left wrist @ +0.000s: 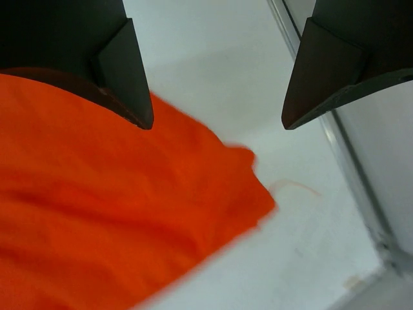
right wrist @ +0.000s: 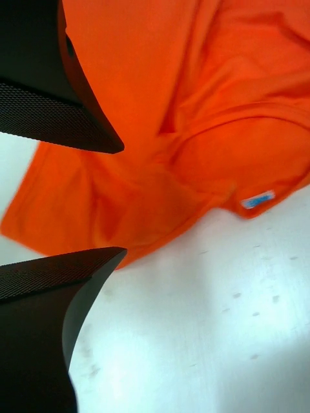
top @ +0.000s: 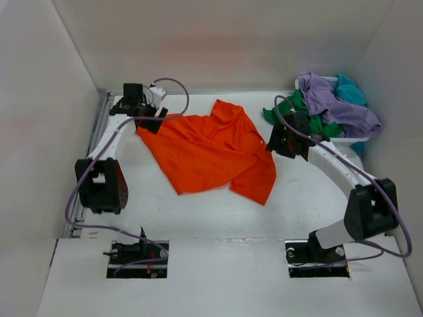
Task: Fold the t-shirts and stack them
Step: Flatten out the tshirt
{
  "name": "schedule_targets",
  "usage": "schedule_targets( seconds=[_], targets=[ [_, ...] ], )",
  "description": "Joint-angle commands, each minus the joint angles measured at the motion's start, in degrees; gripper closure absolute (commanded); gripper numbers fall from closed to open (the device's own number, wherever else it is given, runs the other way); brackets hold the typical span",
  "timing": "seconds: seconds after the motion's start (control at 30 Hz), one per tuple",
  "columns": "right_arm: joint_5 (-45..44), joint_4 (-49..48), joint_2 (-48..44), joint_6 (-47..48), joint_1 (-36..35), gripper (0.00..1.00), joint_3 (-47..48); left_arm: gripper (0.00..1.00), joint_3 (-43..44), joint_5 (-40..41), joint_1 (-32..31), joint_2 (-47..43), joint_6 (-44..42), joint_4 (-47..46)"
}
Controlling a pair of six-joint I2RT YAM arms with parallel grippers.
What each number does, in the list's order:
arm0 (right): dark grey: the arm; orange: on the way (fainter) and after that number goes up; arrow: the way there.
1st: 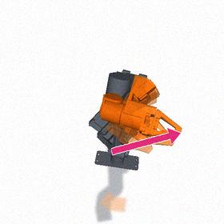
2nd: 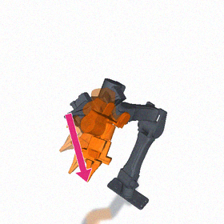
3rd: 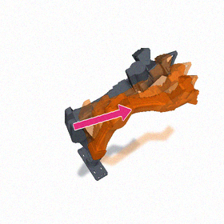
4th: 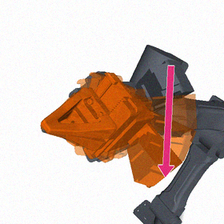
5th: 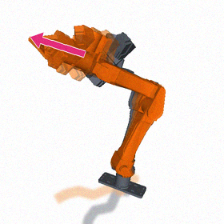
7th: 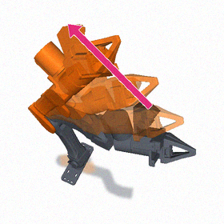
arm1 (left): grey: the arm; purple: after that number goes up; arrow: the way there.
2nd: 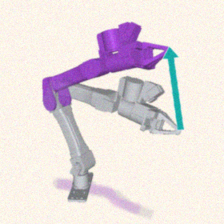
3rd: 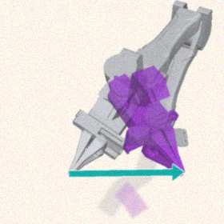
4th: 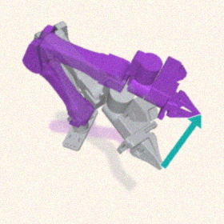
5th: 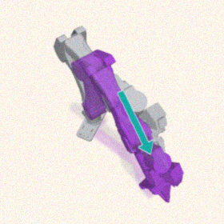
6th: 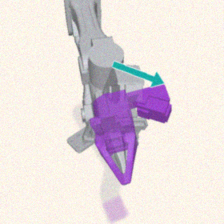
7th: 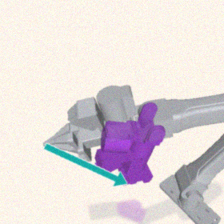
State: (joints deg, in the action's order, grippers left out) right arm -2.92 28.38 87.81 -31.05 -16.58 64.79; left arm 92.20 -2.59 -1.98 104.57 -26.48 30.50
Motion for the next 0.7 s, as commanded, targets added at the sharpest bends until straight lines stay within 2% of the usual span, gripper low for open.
schedule_targets(
  seconds=[0.0,0.1,0.23,0.37,0.47,0.57,0.63,0.67],
  targets=[
    [-1.57,1.76,-10.27,-0.93,-1.91,0.35,-7.46,0.17,-14.10,-5.93,-4.63,-19.98,-5.75,3.76],
    [0.10,2.64,-11.43,-5.58,-5.33,0.35,-14.41,0.19,-26.51,-4.45,-12.54,-24.85,-8.41,9.04],
    [0.81,0.54,-10.73,-11.31,-9.65,0.35,-20.75,0.21,-38.39,-0.50,-22.73,-25.39,-5.35,5.81],
    [1.42,-2.71,-8.54,-14.82,-12.55,0.34,-22.61,0.20,-43.41,2.15,-30.39,-24.25,-2.79,0.54],
    [1.77,-4.12,-5.47,-15.36,-13.96,0.34,-22.96,0.20,-44.48,4.16,-31.37,-21.44,-2.53,-2.54],
    [3.09,-5.88,-3.00,-15.80,-15.54,0.47,-23.22,0.22,-44.39,6.37,-30.23,-18.62,-2.52,-5.18],
    [4.67,-6.67,-2.12,-15.97,-15.89,0.65,-23.40,0.28,-44.22,6.37,-30.23,-17.48,-2.35,-5.45],
    [5.28,-7.11,-2.03,-16.15,-15.90,0.78,-23.57,0.35,-44.39,6.20,-30.41,-16.78,-2.35,-5.63]
  ],
)
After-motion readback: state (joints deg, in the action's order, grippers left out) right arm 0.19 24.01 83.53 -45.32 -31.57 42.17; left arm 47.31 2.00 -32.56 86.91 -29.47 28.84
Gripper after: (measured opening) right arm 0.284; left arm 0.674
